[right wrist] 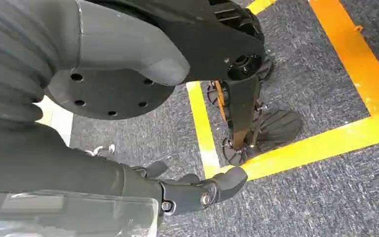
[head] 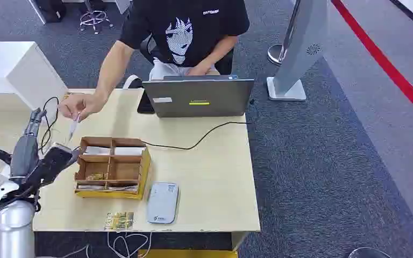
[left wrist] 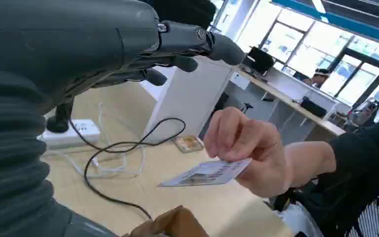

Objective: Pass the card to the sensor for recognition and then transmit it.

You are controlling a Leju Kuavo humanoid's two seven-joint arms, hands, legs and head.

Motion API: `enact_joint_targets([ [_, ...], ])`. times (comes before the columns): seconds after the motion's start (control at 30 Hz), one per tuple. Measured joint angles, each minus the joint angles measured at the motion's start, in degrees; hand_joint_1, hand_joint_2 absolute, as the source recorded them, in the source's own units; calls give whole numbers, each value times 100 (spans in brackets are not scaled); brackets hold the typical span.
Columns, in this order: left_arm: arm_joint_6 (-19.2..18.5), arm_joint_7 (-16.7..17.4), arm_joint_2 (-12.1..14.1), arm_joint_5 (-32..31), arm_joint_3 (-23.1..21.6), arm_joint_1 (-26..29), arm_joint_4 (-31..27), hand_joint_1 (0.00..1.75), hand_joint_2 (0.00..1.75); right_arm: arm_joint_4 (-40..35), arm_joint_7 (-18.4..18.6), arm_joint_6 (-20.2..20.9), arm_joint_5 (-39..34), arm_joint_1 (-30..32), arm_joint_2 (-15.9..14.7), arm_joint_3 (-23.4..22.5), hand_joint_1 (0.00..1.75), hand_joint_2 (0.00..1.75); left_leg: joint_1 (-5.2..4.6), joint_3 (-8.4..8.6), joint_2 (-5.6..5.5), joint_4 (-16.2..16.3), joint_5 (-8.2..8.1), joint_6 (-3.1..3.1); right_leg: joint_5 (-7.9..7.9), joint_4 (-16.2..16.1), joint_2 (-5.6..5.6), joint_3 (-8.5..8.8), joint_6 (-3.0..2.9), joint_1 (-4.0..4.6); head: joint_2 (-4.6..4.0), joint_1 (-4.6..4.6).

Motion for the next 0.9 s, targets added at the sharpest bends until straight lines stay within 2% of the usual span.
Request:
enact_joint_targets([
  [0.27, 181, 393, 280, -1111, -895, -820, 461, 0, 175, 15, 50, 44, 168, -3, 0, 98, 0, 175, 0, 0, -1, 1, 1, 0, 1, 1, 0, 0, 0, 0, 0, 2],
  [0.33, 218, 491, 352, -1386, -1116, -1035, 587, 175, 175, 17, 54, 63, 210, -5, 0, 120, 0, 175, 0, 0, 0, 1, 1, 0, 1, 2, 1, 0, 1, 0, 0, 2],
  [0.9, 564, 1242, 914, -3740, -2745, -2739, 1567, 175, 175, 48, 153, 179, 564, -17, 0, 293, 0, 175, 1, -2, 1, 1, 4, 1, 6, 6, 5, 0, 4, 1, 0, 0],
])
